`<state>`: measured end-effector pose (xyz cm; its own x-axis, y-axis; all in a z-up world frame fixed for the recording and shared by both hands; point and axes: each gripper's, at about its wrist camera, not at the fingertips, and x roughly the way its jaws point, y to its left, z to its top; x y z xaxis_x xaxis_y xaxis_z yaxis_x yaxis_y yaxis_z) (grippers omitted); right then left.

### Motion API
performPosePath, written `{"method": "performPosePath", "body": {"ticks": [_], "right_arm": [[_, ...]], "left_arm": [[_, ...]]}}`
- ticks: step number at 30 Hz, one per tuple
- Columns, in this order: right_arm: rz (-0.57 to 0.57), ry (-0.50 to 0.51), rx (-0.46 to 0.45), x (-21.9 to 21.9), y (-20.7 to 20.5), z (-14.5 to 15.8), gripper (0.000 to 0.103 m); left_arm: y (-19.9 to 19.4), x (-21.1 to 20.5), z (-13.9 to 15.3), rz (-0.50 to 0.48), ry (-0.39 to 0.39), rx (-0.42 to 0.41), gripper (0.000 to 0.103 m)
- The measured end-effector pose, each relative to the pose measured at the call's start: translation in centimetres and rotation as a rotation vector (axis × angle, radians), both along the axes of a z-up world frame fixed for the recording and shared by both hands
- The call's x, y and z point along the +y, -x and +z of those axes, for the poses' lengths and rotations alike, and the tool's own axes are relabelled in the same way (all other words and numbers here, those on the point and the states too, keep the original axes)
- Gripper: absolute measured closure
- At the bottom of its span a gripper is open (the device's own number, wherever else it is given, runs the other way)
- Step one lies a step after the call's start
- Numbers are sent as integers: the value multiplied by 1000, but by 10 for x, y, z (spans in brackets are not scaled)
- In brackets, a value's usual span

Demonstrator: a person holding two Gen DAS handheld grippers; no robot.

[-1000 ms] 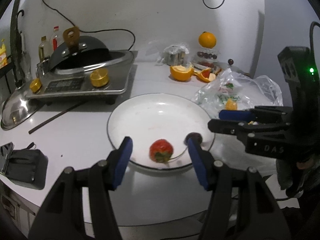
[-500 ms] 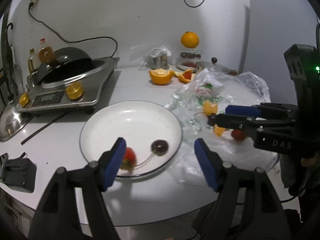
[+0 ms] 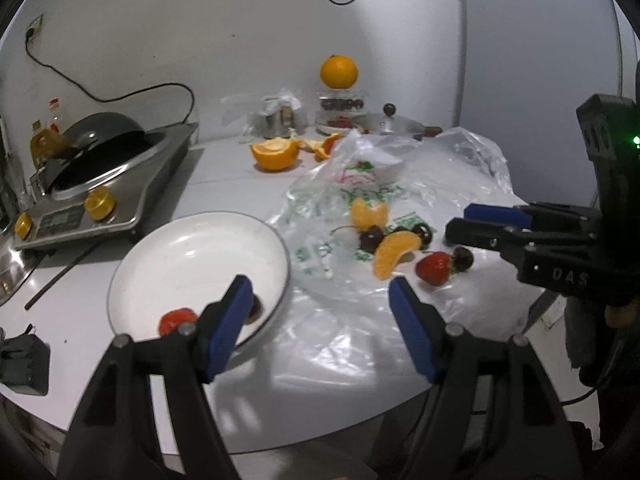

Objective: Organize fruits
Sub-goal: 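Move both tools back to the fruit on the bag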

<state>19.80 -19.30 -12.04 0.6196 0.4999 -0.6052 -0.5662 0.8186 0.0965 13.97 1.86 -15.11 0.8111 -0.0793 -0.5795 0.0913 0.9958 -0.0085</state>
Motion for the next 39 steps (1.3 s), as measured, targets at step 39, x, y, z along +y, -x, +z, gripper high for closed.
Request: {"method": "performPosePath", "body": {"ticks": [39], "right_arm": [[-89,-50,64,-86,-20,-37,65]], "left_arm": [[-67,-108,-36,-178,-76,121,32]]}}
